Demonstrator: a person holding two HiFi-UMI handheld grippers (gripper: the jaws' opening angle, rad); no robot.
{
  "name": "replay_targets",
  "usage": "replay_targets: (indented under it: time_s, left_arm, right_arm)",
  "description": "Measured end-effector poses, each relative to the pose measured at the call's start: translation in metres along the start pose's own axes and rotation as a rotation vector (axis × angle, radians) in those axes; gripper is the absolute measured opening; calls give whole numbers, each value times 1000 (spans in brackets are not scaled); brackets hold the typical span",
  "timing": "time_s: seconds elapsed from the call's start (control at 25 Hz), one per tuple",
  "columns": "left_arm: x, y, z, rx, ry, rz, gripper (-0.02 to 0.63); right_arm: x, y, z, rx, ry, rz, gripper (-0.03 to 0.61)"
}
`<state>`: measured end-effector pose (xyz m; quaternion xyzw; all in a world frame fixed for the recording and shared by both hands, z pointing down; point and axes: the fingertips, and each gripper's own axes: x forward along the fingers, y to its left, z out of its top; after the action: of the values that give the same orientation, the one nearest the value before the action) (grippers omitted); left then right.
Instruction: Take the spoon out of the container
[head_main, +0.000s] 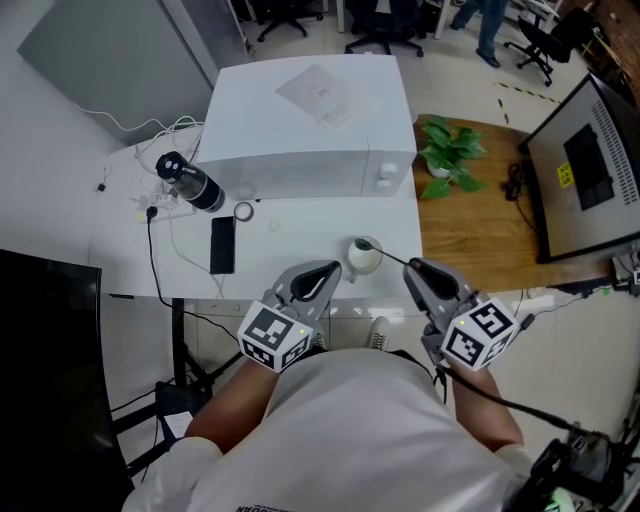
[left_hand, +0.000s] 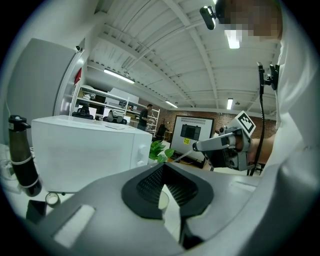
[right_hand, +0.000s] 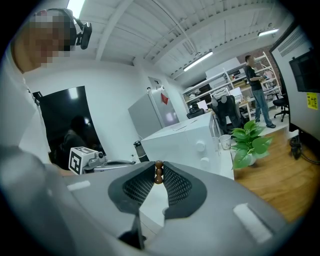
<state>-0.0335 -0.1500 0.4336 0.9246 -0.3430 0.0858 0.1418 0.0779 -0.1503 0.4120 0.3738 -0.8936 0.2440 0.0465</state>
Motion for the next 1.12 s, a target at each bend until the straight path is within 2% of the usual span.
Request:
replay_targets:
  time_s: [0.28,0.56,0.84,1.12]
  left_arm:
    - [8,-6,4,3,-7,19,5]
    - [17,-18,4,12,-22,81,3]
    - [21,-39,-8,-36,-44,147,5]
    - [5,-58,-16,-16,-18,138,5]
  right_arm:
    - [-9,-5,6,-9,-9,18,57]
    - [-26,-16,10,-32,-6,59,57]
    - [-44,-26,5,-64,11,122,57]
    - [-57,-16,-9,-57,9,119,57]
